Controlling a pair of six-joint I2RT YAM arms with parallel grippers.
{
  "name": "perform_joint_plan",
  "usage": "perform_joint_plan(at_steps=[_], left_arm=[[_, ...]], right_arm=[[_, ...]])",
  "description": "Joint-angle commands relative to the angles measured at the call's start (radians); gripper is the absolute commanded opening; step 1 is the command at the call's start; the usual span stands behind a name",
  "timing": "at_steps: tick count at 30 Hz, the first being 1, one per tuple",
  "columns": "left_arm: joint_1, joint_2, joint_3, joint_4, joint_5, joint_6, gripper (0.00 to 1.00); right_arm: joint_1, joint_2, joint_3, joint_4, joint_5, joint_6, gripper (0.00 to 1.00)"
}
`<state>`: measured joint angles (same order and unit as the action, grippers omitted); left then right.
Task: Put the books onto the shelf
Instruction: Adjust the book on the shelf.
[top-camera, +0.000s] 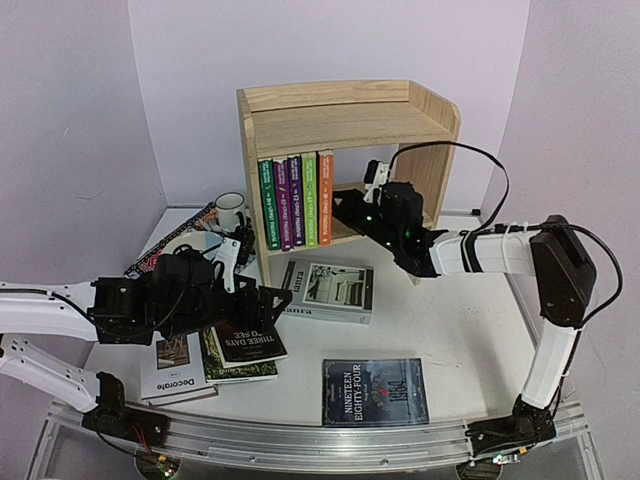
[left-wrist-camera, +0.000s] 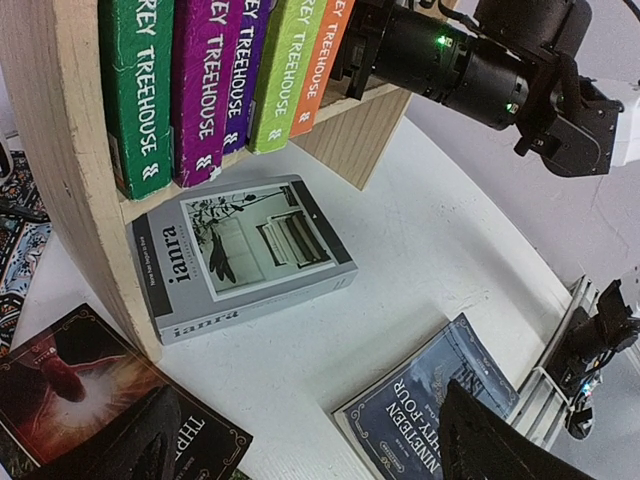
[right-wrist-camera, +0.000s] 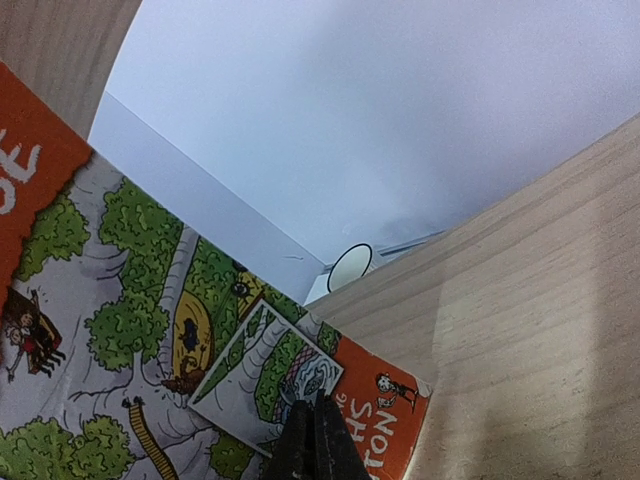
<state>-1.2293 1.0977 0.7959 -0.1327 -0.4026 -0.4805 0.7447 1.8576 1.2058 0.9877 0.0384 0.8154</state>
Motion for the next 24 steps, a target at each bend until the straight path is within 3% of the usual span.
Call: perform_joint_plan(at_steps=[1, 15, 20, 24], left_arm=[[0.004, -0.02, 0.001, 0.001, -0.013, -0.009, 0.91], [0.004, -0.016, 0.005, -0.001, -0.011, -0.007, 0.91], [0.005, -0.017, 0.003, -0.001, -0.009, -0.01, 0.91], [0.005, -0.016, 0.003, -0.001, -0.01, -0.01, 0.91]], right_arm=[[0.011, 0.018, 0.066, 0.015, -0.104, 0.019, 0.0], [0.013, 0.039, 0.151, -0.073, -0.195, -0.014, 0.0], [0.013, -0.009, 0.082, -0.078, -0.097, -0.022, 0.0], [0.013, -0.076, 0.007, -0.078, 0.021, -0.032, 0.09]])
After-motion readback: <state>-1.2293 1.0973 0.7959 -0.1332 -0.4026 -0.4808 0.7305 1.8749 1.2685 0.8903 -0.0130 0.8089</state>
